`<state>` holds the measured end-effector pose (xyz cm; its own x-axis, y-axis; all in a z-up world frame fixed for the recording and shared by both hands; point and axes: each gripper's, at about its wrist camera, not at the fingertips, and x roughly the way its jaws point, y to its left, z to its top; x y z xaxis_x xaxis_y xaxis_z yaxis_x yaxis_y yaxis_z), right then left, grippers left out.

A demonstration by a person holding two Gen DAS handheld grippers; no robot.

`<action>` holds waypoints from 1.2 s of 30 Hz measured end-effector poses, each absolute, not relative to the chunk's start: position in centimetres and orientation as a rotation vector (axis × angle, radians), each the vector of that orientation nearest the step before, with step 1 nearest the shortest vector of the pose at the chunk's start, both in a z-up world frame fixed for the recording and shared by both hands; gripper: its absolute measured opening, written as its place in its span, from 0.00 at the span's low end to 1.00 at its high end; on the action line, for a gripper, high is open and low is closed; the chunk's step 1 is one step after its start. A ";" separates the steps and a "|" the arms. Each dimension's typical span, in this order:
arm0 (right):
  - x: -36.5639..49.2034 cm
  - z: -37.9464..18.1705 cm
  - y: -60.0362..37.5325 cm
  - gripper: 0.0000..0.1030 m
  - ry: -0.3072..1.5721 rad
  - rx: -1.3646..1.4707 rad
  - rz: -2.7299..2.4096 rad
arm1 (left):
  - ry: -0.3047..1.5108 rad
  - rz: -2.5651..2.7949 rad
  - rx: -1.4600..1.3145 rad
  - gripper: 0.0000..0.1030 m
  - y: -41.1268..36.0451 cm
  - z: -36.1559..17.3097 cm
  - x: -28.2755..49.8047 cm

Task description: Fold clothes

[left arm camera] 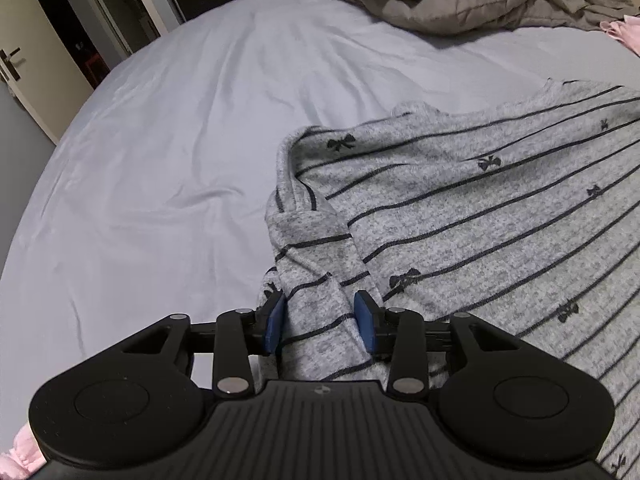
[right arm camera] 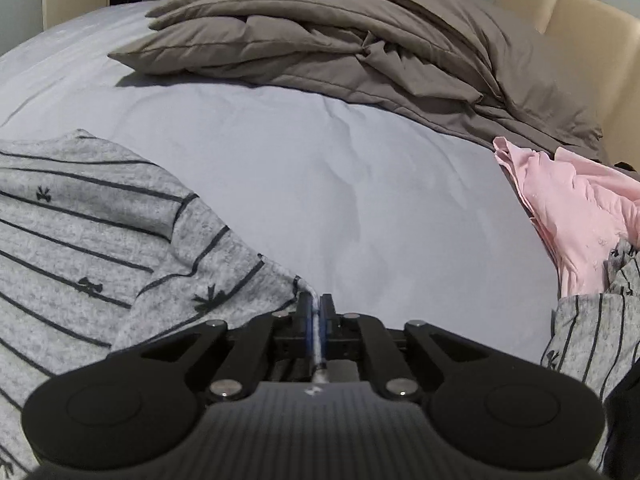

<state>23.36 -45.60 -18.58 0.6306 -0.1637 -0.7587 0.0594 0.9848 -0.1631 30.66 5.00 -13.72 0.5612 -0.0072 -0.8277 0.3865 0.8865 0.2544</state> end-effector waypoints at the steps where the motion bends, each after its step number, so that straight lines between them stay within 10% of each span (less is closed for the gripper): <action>1: 23.2 -18.5 -45.8 0.07 0.879 -0.109 -0.125 | 0.948 -0.239 0.439 0.44 5.2 -13.5 30.4; 5: 22.4 -18.2 -46.2 0.09 0.873 -0.055 -0.122 | 0.944 -0.209 0.408 0.53 6.3 -12.6 29.3; 9: 21.0 -17.4 -46.5 0.45 0.863 0.003 -0.136 | 1.018 -0.194 0.295 0.56 8.0 -12.1 28.5; 17: 16.4 -17.3 -48.5 0.45 0.903 0.161 -0.183 | 1.041 -0.228 0.196 0.56 8.9 -10.6 24.5; 23: 14.1 -18.3 -49.0 0.43 0.918 0.248 -0.183 | 1.060 -0.245 0.250 0.52 7.4 -12.1 24.5; 29: 13.2 -18.0 -47.5 0.11 0.893 0.167 -0.157 | 1.057 -0.230 0.294 0.11 8.1 -12.5 24.8; 36: 12.9 -16.7 -48.0 0.05 0.845 0.138 -0.209 | 1.015 -0.230 0.248 0.03 9.5 -10.3 25.5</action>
